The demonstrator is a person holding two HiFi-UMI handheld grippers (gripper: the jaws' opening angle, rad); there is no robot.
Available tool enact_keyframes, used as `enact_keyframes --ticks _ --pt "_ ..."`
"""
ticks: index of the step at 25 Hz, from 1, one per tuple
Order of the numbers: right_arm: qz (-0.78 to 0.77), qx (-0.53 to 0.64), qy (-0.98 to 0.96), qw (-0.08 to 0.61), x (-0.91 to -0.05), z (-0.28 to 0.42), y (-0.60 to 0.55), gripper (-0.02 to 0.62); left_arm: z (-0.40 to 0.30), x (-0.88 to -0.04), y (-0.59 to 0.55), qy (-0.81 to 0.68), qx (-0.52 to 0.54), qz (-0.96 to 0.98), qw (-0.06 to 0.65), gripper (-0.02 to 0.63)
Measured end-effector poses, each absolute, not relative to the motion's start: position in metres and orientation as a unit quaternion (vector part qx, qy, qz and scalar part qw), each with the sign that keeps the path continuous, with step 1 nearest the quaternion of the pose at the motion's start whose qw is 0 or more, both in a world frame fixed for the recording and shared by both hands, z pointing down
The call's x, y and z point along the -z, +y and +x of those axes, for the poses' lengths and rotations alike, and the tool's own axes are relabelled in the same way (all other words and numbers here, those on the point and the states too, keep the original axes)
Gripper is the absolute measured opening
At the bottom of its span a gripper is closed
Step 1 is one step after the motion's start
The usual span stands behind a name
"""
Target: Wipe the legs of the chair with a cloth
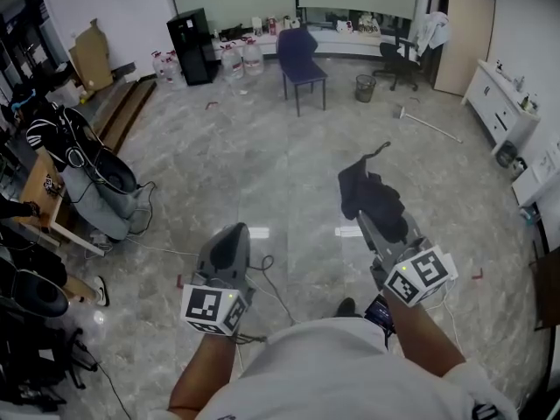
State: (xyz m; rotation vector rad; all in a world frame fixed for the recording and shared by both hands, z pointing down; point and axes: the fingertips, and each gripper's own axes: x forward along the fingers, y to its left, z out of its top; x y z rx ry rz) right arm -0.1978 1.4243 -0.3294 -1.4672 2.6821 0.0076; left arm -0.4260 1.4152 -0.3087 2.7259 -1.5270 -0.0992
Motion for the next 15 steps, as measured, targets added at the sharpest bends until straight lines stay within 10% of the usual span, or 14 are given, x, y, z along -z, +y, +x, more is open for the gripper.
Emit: enact_keyframes --ticks 15 --pt "-0.483 0.020 0.874 0.047 0.298 -0.115 1.317 0.118 -0.350 0.293 1.306 -0.495 0.023 0.868 0.019 0.006"
